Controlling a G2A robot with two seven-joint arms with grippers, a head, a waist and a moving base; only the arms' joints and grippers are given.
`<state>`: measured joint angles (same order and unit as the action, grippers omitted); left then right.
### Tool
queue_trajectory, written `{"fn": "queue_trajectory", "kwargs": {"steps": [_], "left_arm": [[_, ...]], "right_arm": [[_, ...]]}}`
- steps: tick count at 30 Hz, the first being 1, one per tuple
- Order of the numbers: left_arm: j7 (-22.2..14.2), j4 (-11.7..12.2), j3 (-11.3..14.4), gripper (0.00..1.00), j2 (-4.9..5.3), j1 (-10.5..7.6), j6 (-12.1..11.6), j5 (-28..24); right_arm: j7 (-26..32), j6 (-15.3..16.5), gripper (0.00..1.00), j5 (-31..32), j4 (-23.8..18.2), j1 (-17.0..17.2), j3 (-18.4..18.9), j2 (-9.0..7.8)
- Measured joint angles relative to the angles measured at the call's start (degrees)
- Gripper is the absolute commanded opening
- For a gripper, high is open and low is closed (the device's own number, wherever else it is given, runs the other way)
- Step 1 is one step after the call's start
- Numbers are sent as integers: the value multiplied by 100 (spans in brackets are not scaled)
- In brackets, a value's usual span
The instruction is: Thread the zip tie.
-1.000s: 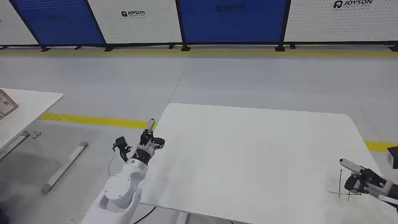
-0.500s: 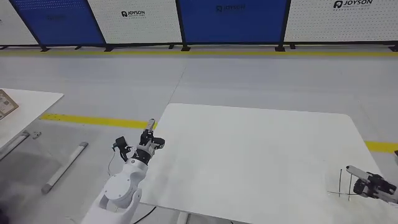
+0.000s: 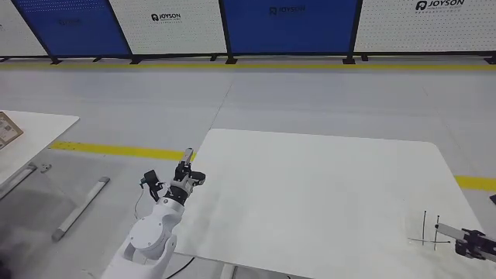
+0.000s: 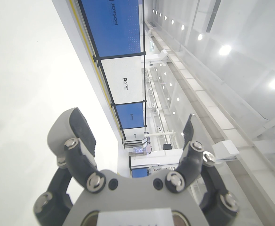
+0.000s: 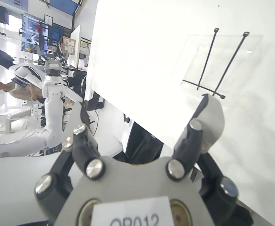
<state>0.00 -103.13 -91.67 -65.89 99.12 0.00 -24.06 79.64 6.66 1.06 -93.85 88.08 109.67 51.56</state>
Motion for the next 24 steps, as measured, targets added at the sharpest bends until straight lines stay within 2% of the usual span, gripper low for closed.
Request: {"fn": "queue_trajectory", "kwargs": {"steps": [15, 18, 21, 24], "left_arm": [[0, 0, 0, 100, 0, 0, 0, 0], [0, 0, 0, 100, 0, 0, 0, 0], [0, 0, 0, 100, 0, 0, 0, 0], [0, 0, 0, 100, 0, 0, 0, 0]], "right_arm": [[0, 0, 100, 2, -3, 2, -2, -1], [0, 197, 100, 215, -216, 85, -41, -73], [0, 21, 100, 463, -281, 41, -15, -189], [0, -214, 100, 622, -140, -70, 39, -333]]}}
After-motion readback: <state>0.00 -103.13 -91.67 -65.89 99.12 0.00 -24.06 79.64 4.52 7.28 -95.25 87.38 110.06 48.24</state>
